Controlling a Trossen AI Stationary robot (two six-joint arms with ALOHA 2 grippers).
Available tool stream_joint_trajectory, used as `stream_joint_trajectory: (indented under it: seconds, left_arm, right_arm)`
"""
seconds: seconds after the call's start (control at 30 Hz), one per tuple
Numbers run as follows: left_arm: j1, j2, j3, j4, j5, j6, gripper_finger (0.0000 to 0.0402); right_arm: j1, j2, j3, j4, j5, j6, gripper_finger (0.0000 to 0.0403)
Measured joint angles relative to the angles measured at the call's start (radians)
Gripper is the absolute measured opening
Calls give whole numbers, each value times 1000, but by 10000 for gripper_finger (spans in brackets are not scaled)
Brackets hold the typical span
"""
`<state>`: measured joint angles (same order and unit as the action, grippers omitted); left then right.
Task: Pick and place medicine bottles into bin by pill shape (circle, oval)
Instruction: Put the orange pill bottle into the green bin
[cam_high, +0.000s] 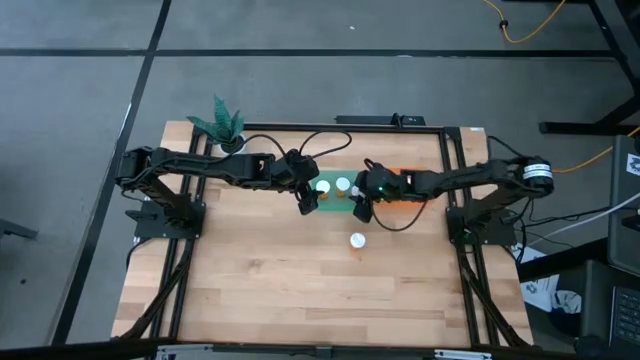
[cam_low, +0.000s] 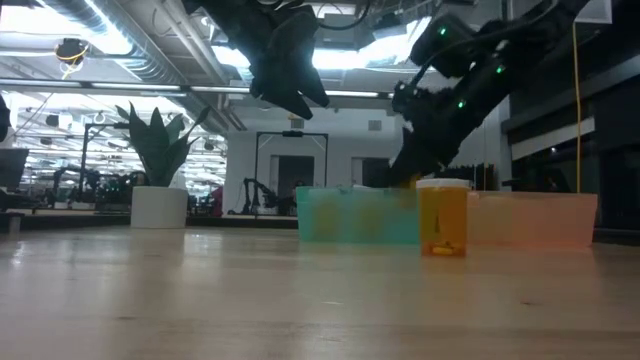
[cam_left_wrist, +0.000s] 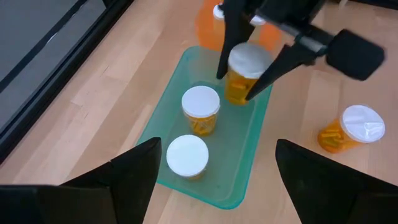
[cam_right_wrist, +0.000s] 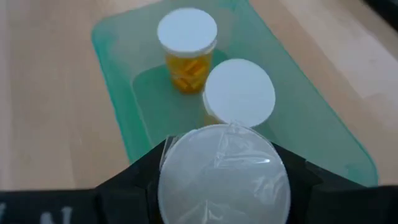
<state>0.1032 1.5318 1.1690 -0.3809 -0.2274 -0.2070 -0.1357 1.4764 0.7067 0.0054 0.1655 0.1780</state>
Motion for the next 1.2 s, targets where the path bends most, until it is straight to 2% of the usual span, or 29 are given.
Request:
stream_joint_trajectory:
  seconds: [0.3,0.5,0.93,1.2]
  left_arm:
    - [1,0,0,0,-13,0,308]
    - [1,0,0,0,-19,0,308]
    - [1,0,0,0,-22,0,308]
    - [1,0,-1,0,-22,0,308]
  right_arm:
    - [-70,116,0,71,-30,-29,197]
    - [-99,144,0,109,-29,-31,199]
    - [-100,138,5,124,-28,-13,240]
    - [-79,7,60,33,-86,-4,235]
